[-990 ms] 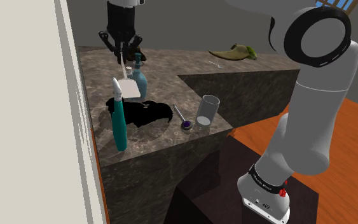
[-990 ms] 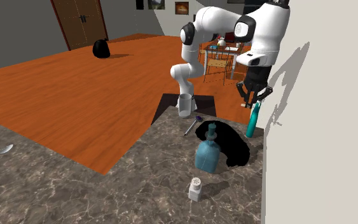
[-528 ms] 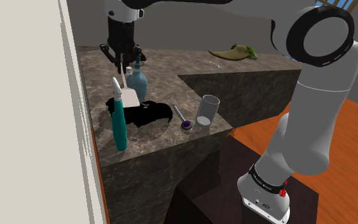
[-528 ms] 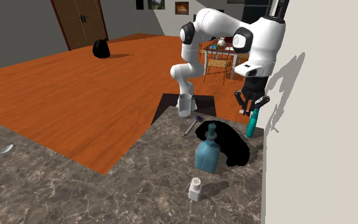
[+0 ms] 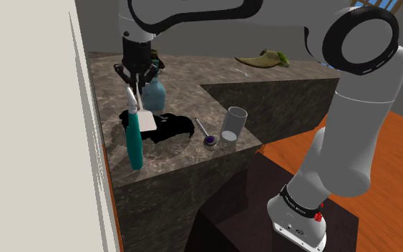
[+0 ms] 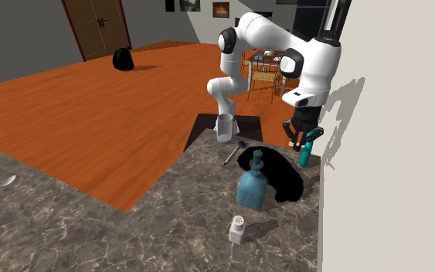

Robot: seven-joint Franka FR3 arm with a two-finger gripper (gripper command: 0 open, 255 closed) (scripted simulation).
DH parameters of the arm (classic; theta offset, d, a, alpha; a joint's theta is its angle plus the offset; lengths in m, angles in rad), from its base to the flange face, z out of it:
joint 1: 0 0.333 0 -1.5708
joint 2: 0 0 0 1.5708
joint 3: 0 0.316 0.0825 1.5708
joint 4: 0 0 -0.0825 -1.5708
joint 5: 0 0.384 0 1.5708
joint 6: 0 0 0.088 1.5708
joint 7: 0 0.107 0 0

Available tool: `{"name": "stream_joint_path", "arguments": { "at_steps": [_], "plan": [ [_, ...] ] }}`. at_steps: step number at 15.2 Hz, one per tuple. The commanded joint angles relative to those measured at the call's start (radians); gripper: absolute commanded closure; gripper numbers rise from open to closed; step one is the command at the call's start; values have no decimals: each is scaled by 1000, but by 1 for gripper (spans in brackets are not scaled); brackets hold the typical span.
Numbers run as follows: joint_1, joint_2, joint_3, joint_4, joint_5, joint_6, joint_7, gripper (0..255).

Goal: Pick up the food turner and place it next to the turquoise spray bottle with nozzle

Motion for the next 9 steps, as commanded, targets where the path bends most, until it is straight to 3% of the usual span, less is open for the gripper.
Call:
{"name": "stream_joint_path", "arguments": {
  "at_steps": [1,9],
  "plan": [
    [-1,-2,0,-31,0,30,1,255],
    [-2,14,-2,-118,-6,131,9,255]
  ]
}}
